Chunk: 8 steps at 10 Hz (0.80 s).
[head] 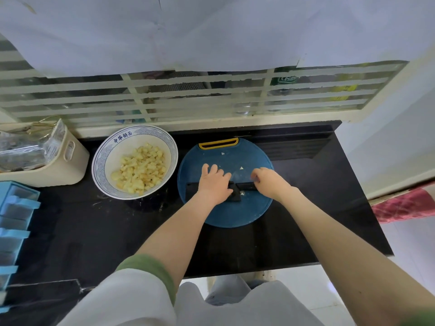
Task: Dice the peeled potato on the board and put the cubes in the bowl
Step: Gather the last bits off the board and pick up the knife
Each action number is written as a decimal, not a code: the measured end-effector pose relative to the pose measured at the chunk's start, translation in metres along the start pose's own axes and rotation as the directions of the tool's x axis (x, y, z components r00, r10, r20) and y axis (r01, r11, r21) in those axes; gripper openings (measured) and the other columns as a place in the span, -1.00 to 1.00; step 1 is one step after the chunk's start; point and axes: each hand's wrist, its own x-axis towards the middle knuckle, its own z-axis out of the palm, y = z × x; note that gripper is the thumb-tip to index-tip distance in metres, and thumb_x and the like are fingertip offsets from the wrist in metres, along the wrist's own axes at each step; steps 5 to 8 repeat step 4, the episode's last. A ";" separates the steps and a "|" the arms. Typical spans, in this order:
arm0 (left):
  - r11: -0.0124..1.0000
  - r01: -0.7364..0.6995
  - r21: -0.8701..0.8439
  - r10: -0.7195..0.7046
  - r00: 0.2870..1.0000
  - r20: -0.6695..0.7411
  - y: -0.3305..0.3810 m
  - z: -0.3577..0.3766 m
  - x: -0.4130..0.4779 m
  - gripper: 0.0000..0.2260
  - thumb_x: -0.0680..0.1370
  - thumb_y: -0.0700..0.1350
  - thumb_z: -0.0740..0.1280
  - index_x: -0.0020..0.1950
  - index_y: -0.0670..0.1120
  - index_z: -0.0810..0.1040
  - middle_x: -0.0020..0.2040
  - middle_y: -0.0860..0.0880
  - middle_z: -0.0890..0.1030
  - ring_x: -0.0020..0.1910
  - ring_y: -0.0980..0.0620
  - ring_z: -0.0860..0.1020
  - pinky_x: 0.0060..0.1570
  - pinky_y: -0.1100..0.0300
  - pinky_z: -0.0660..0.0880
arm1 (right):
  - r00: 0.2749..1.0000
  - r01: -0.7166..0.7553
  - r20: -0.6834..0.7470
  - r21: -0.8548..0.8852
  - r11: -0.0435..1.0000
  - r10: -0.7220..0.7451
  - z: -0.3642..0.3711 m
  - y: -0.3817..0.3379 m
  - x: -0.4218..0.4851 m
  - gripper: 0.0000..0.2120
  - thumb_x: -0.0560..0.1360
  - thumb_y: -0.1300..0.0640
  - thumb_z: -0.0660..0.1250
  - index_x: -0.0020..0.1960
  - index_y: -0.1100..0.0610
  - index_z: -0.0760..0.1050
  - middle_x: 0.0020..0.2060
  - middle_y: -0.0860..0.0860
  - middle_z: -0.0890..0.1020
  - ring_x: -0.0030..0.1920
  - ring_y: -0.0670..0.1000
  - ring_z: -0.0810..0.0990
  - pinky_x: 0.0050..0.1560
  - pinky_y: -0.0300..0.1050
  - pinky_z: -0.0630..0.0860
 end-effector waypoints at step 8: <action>0.894 0.249 -0.372 -0.155 0.951 0.266 0.016 -0.028 -0.016 -0.63 0.61 0.07 0.16 0.34 -0.07 0.44 0.28 -0.13 0.43 0.29 -0.17 0.36 0.21 -0.08 0.36 | 0.983 0.076 -0.171 0.031 0.997 -0.070 -0.011 -0.023 -0.017 -0.65 0.57 0.30 0.18 0.33 0.17 0.25 0.06 0.16 0.54 -0.10 0.13 0.49 -0.16 0.03 0.44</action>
